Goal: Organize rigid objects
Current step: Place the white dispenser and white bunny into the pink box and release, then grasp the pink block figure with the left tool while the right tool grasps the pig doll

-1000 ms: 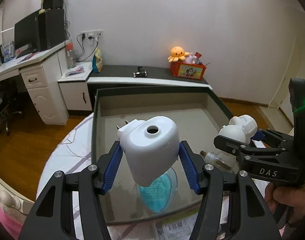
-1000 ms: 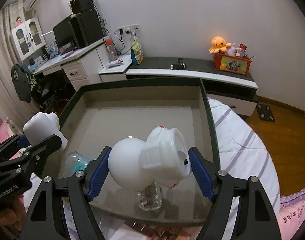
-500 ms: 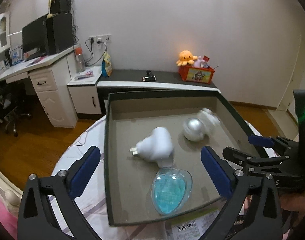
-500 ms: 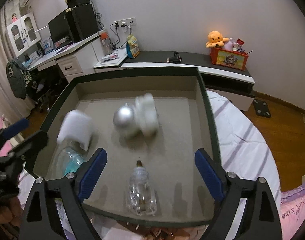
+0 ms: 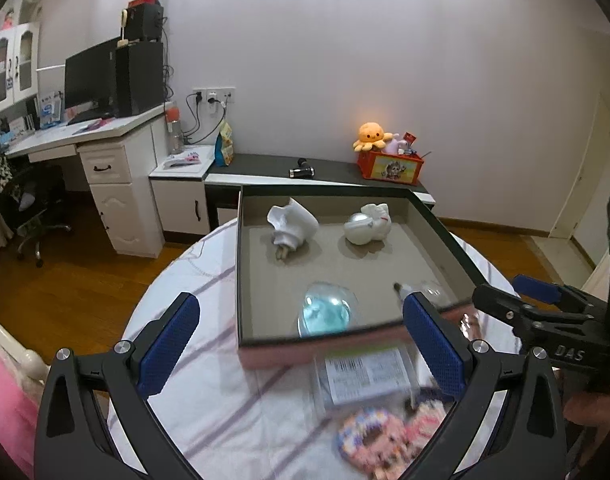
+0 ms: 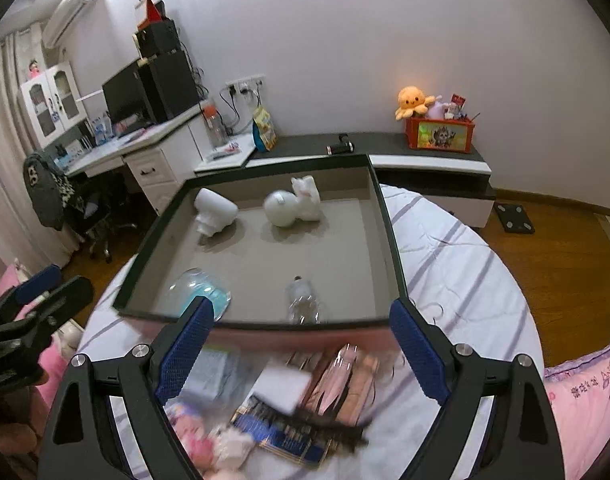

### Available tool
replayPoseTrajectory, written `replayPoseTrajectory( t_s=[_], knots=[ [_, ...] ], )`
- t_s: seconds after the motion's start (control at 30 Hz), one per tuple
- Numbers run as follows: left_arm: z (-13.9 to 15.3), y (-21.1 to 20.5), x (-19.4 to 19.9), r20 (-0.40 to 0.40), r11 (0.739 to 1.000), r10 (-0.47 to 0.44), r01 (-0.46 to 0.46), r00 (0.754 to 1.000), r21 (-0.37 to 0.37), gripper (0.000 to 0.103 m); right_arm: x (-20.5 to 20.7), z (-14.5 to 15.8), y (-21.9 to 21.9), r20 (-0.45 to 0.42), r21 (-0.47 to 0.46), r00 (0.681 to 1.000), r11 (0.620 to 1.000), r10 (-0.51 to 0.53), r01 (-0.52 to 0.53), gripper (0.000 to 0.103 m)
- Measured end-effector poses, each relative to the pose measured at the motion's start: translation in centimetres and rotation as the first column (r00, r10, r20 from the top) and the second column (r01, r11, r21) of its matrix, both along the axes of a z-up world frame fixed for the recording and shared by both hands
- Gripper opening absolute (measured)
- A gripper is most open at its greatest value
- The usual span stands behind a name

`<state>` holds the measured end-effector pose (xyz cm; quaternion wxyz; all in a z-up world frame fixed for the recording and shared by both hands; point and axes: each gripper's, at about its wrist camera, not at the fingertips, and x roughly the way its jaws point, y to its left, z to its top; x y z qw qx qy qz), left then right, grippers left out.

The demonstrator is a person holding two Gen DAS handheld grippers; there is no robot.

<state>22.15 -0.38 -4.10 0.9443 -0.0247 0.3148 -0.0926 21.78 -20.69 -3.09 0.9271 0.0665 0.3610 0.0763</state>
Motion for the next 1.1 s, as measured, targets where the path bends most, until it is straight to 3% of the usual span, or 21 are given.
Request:
replayPoseTrajectory(
  t_s=[0.57, 1.1],
  knots=[
    [0.8, -0.5, -9.0, 0.012, 1.000, 0.003, -0.003, 1.000, 0.014, 0.103, -9.9, 0.3, -0.5, 0.058, 0.051, 0.998, 0.999, -0.008, 0.005, 0.091],
    [0.0, 0.2, -12.6, 0.003, 1.000, 0.012, -0.012, 1.000, -0.004, 0.103, -13.1, 0.6, 0.2, 0.080, 0.018, 0.997, 1.000, 0.001, -0.002, 0.091]
  ],
)
